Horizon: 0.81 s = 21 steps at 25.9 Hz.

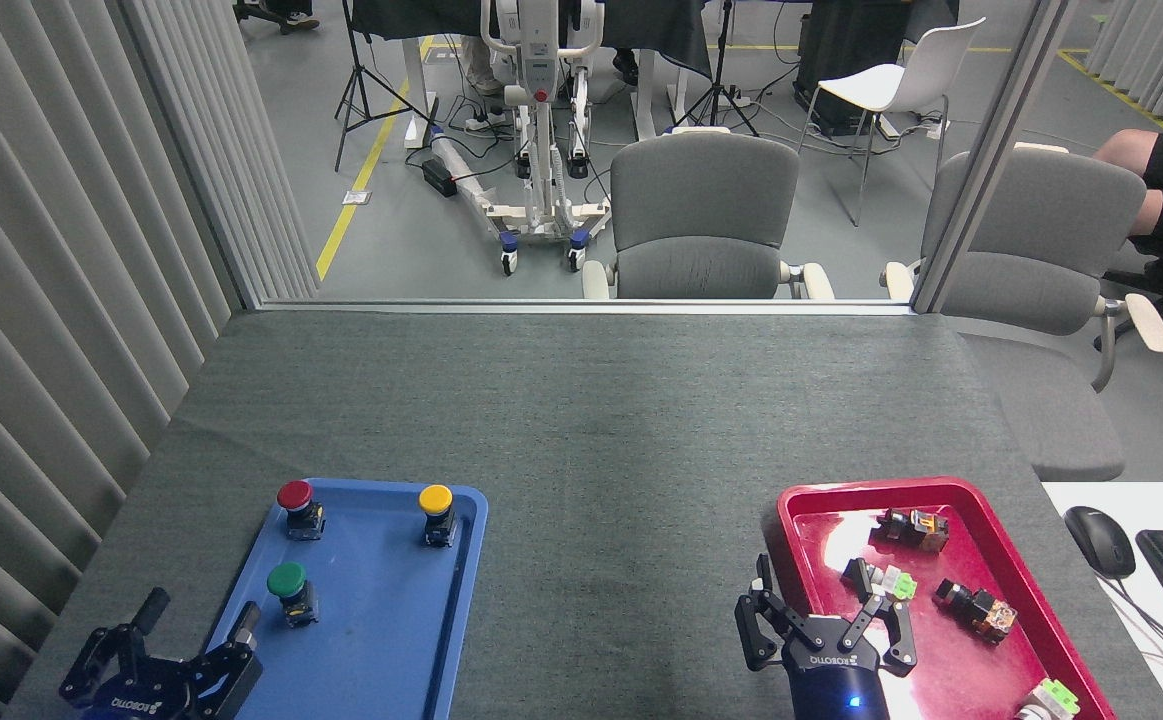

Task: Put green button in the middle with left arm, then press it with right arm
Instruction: 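Reach the left gripper down to the green button and grasp it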

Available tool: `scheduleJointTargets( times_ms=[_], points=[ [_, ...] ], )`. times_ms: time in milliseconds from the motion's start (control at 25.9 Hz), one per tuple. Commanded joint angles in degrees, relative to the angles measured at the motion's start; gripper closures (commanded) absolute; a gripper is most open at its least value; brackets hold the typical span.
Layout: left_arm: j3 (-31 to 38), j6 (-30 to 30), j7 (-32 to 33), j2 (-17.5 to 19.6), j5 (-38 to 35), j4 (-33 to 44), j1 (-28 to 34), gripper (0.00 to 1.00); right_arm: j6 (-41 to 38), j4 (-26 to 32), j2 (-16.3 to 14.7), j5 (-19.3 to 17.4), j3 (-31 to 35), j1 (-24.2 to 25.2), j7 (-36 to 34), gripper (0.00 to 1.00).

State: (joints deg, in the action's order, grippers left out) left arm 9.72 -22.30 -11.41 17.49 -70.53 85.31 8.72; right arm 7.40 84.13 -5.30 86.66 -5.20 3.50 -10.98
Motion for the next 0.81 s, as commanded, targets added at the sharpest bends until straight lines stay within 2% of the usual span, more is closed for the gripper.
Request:
scheduleJointTargets(
  times_ms=[0,193,309,502,772],
  points=[
    [-1.55,-2.84,0.95,-0.44,-0.93,-0.58,-0.29,0.01,-0.02,0.07,-0.06,0.53,0.01,0.2,-0.27,0.0],
    [-3.39,-1.7,0.96,-1.14,-5.85,-5.77,-3.19,0.02,-0.02,0.51,-0.24,0.53,0.01,0.81,-0.27,0.0],
    [-5.15,-1.52,1.13,-2.2,-9.46,-10.34,-6.97,0.02,-0.02,0.6,0.03,0.7,-0.52,0.9,-0.27,0.0],
    [-5.24,-1.43,1.04,-2.81,-9.63,-16.84,-10.04,0.02,-0.02,0.69,-0.06,0.79,-1.57,0.64,-0.27,0.0],
    [-6.47,-1.61,0.87,-3.87,-9.63,-20.18,-12.15,0.03,-0.28,0.51,-0.5,0.7,-1.57,1.25,-0.18,0.0]
  ],
)
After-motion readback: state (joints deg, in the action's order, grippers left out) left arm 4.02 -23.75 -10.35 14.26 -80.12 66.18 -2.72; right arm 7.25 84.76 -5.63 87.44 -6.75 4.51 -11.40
